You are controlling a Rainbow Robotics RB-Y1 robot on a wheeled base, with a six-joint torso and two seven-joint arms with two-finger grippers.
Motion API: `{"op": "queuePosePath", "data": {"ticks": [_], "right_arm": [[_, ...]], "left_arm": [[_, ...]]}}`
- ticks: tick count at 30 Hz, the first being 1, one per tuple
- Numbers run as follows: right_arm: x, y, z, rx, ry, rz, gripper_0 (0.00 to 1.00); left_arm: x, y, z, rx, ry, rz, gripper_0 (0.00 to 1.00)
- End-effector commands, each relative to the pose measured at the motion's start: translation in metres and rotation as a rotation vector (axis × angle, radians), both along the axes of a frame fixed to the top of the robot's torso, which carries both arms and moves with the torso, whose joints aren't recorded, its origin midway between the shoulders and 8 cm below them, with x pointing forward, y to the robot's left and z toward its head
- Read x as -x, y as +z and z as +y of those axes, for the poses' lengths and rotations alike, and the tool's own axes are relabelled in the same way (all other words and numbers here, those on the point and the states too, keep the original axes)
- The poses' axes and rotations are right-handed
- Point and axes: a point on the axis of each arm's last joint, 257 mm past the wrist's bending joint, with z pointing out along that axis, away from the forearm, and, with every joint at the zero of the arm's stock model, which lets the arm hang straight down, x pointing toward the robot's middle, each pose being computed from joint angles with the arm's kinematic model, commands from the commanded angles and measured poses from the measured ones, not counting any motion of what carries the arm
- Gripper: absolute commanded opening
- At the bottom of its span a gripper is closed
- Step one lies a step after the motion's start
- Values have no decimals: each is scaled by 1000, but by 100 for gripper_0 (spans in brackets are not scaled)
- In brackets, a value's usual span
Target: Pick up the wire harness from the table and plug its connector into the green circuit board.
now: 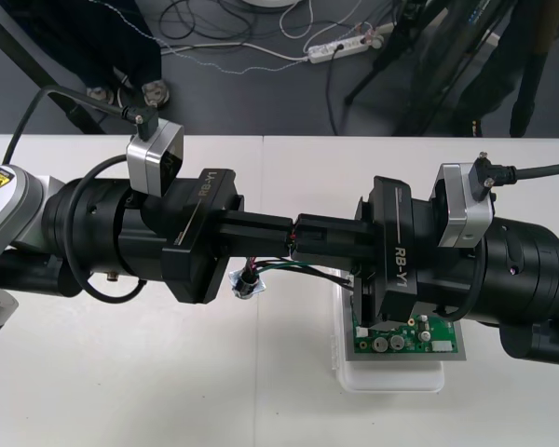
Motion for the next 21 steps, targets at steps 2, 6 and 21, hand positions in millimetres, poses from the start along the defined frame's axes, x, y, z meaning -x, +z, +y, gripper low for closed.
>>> {"op": "queuePosePath", "data": {"ticks": [2,6,21], "right_arm": [[16,12,4,-31,24,-47,49],[16,12,4,-31,25,-44,75],[13,2,2,11,17,-44,100]], "left_arm": [[1,14,-1,65,11,-50,5],[2,13,0,65,9,-52,0],[4,13,1,64,1,-69,0]]}}
